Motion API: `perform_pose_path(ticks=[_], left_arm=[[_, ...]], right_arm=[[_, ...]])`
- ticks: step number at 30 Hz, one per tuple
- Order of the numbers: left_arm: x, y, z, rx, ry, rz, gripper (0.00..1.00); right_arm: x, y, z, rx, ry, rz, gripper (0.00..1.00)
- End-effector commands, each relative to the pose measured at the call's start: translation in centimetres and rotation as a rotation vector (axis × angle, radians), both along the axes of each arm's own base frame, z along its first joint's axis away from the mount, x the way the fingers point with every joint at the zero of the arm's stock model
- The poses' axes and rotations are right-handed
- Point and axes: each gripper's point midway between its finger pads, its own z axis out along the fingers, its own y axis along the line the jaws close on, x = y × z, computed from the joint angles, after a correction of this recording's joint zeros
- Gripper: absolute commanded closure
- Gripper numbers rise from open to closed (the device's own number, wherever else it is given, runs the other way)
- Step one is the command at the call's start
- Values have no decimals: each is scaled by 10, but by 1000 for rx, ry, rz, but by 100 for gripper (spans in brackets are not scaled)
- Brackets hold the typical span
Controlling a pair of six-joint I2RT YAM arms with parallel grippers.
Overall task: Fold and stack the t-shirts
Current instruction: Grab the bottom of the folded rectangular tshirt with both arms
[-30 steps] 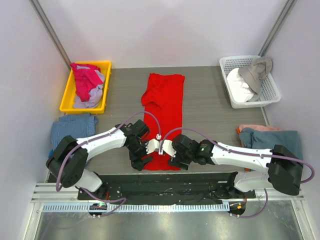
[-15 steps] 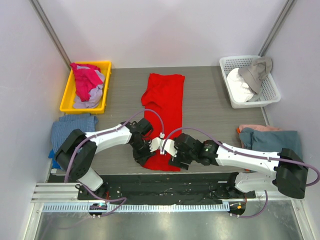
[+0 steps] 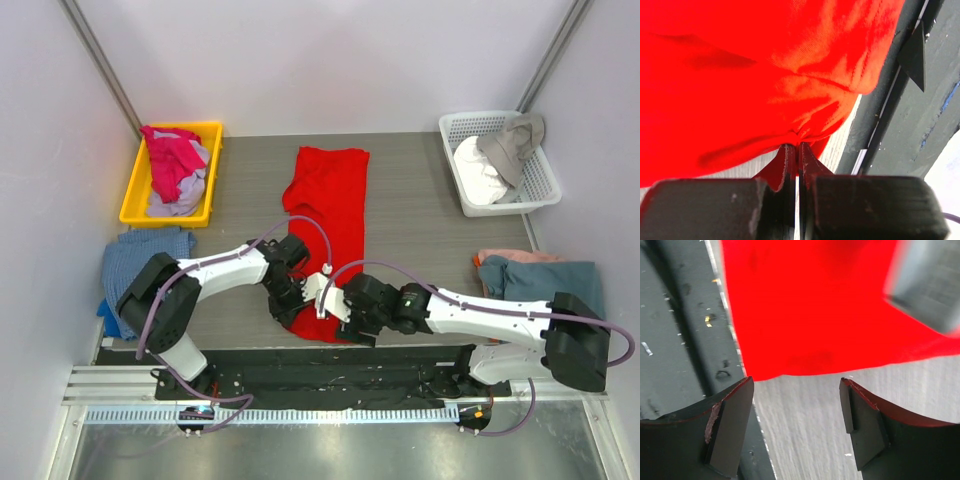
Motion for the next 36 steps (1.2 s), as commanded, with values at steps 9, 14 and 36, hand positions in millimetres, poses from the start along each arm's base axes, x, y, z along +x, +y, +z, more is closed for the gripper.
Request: perform_pose_path(ticks=[9,14,36], left_arm=[[8,-6,5,-9,-22,-24,100],[3,-1,4,-4,-19,-31,100],[-7,9,-4,3,-14,-63,100]], right_arm=[[-25,16,-15,-29,75,101,25],[-20,18,-19,-36,55,100,27],[-12,24,-36,-84,39,101,52]])
